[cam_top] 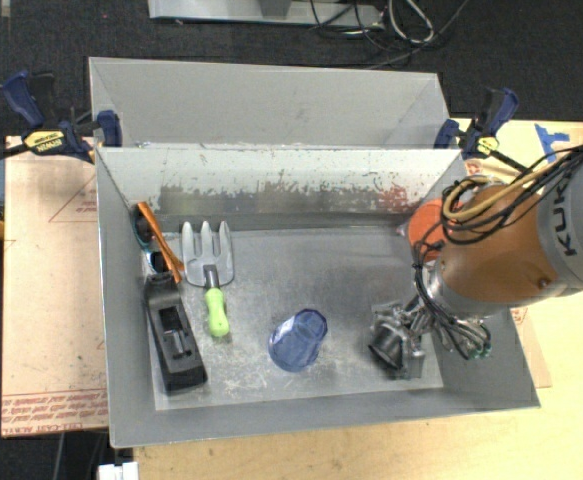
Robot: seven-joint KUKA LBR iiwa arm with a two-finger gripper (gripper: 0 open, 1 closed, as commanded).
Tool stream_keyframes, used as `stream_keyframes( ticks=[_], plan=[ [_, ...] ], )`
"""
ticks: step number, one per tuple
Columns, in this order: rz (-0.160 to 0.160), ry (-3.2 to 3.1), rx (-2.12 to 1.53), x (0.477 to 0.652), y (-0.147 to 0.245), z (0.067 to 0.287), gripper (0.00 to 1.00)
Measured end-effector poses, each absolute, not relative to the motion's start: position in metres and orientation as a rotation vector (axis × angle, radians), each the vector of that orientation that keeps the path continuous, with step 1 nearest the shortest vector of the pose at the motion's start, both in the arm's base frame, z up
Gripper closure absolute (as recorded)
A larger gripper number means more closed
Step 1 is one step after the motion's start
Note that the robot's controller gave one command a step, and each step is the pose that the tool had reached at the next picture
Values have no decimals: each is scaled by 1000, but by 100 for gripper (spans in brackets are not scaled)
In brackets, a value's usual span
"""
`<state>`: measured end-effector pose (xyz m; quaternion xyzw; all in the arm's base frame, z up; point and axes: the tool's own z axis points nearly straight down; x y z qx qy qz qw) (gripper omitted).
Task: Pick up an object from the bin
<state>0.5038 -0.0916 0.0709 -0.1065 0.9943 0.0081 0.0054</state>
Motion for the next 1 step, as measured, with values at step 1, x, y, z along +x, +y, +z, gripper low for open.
stream_keyframes(
  ticks=[1],
  plan=[
    [25, 3124, -327, 501, -93, 100, 100]
  ],
)
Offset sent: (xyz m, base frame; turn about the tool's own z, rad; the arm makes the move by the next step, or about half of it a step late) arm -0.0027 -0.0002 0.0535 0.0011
